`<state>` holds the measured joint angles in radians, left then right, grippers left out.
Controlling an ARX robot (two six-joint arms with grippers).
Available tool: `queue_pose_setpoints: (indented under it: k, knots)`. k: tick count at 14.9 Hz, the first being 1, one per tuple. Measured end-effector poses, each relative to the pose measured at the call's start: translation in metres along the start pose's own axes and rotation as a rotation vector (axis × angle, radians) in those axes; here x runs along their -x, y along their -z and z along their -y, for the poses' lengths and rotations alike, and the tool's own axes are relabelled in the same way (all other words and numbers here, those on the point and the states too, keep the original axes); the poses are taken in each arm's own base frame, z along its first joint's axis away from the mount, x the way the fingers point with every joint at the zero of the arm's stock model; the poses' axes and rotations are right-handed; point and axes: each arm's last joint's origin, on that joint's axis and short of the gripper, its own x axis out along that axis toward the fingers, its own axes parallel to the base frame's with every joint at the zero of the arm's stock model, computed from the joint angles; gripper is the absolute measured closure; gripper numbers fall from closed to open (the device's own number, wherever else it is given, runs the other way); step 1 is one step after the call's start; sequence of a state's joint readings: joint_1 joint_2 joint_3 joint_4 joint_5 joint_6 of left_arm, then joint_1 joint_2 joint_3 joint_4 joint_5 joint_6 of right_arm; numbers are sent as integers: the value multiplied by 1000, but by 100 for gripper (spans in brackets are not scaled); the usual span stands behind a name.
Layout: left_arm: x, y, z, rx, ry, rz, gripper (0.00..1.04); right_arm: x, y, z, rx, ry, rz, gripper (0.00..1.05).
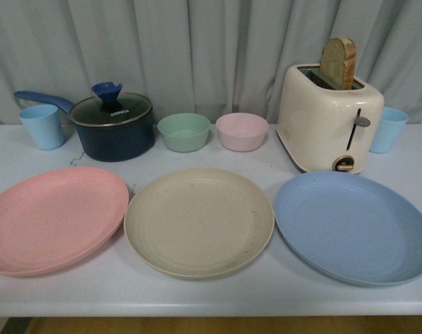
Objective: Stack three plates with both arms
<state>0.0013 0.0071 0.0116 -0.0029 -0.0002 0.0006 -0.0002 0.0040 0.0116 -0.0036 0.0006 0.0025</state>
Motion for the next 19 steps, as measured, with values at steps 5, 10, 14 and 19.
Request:
queue_pose_setpoints:
  k: [5,10,14,19]
  knots:
    - [0,0,0,0,0,0,7,0,0,0,0,0,0,6]
    - [0,0,0,0,0,0,7,0,0,0,0,0,0,6]
    - [0,0,0,0,0,0,7,0,0,0,0,0,0,6]
    - [0,0,0,0,0,0,7,0,0,0,0,0,0,6]
